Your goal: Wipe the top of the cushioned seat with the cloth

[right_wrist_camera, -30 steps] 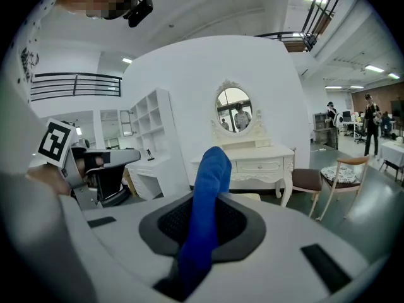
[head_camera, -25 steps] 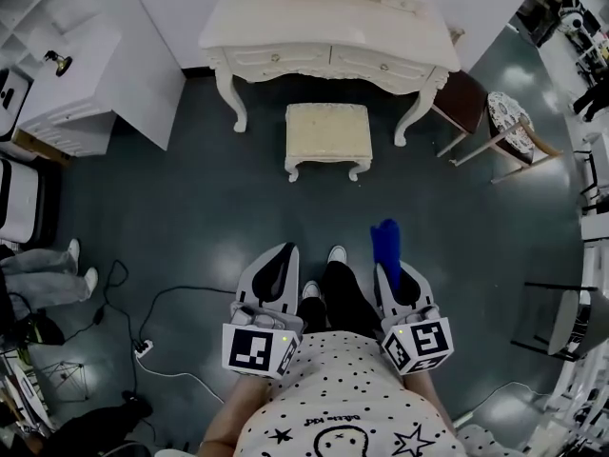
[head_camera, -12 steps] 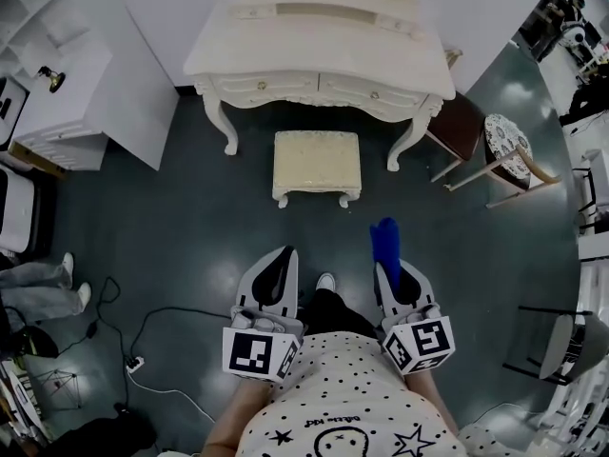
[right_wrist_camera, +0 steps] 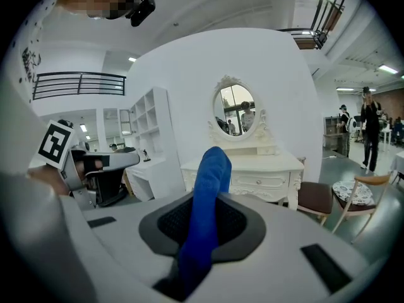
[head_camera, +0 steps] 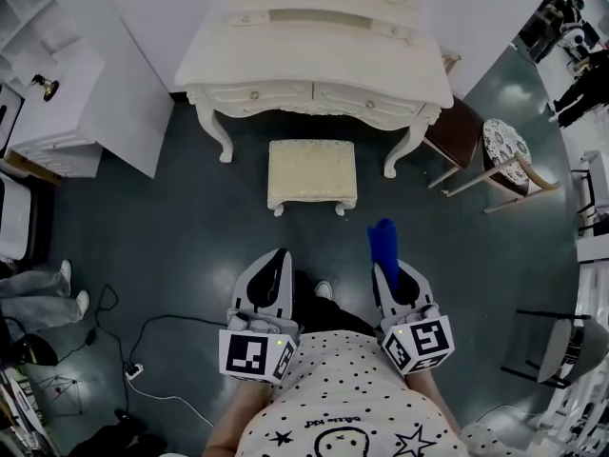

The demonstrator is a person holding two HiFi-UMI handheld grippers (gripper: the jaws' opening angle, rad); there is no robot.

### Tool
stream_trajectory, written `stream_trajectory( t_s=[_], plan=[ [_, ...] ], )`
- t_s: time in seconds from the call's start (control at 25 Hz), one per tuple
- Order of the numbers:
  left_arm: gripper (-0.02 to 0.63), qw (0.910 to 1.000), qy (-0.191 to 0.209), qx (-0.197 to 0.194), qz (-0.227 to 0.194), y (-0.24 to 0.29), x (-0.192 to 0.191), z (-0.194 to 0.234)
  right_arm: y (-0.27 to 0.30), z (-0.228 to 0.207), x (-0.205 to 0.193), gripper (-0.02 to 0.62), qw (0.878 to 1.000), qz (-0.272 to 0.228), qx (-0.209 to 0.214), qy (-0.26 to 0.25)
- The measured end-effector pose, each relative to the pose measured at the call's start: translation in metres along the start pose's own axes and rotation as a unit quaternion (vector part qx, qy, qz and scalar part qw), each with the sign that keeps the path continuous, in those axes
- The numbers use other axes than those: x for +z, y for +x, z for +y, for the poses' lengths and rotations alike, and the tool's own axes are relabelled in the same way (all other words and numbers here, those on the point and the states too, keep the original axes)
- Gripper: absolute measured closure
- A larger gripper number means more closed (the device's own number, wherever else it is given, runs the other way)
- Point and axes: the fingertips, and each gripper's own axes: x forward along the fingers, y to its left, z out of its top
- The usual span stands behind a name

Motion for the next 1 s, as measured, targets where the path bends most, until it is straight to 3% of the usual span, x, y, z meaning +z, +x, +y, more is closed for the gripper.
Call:
stream_trajectory(
  t_s=[0.24, 0.68, 1.0],
  plan=[
    [0.609, 0.9996, 0.001, -0.028, 0.007, 0.029, 0.008, 0.022, 0.032, 0.002, 0.014, 0.532, 1.000, -0.005, -0.019, 0.004],
    [0.609, 0.9960, 0.022, -0.086, 0.010, 0.090, 0.057, 0.089, 0.104, 0.025, 0.063, 0.532, 0.997, -0.027, -0.066, 0.023],
    [0.609, 0.9943, 0.016, -0.101, 0.030, 0.106, 0.053, 0.121, 0.129, 0.038, 0.063, 0.532, 0.995, -0.021, -0.087, 0.037]
  ],
)
